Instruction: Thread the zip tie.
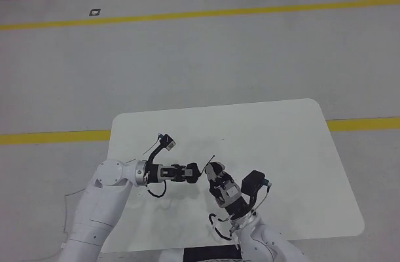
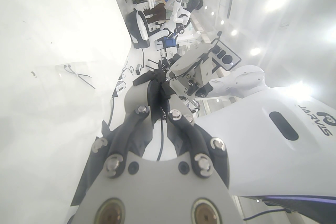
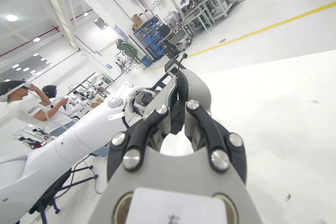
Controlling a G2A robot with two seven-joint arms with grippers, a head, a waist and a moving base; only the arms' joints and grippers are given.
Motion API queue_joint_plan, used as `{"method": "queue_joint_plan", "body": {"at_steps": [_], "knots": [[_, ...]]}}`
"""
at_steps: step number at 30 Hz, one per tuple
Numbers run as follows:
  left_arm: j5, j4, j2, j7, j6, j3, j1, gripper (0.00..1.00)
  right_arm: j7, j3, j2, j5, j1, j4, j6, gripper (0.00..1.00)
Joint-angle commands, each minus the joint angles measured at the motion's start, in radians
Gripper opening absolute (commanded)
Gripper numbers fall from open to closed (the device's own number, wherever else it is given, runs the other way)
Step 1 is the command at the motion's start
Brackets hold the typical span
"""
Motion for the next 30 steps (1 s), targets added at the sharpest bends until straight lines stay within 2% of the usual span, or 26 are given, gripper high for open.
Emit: {"method": "queue_joint_plan", "body": {"at_steps": [1, 19, 30], "knots": [[0.0, 0.0, 0.0, 0.0, 0.0, 0.0, 0.0, 0.0, 0.001, 0.0, -0.001, 0.011, 0.0, -0.001, -0.002, 0.0], [0.0, 0.0, 0.0, 0.0, 0.0, 0.0, 0.0, 0.0, 0.023, -0.004, -0.005, 0.11, -0.001, -0.005, -0.032, 0.0], [0.0, 0.0, 0.0, 0.0, 0.0, 0.0, 0.0, 0.0, -0.07, 0.009, -0.006, 0.01, -0.009, -0.015, 0.011, 0.0]]}}
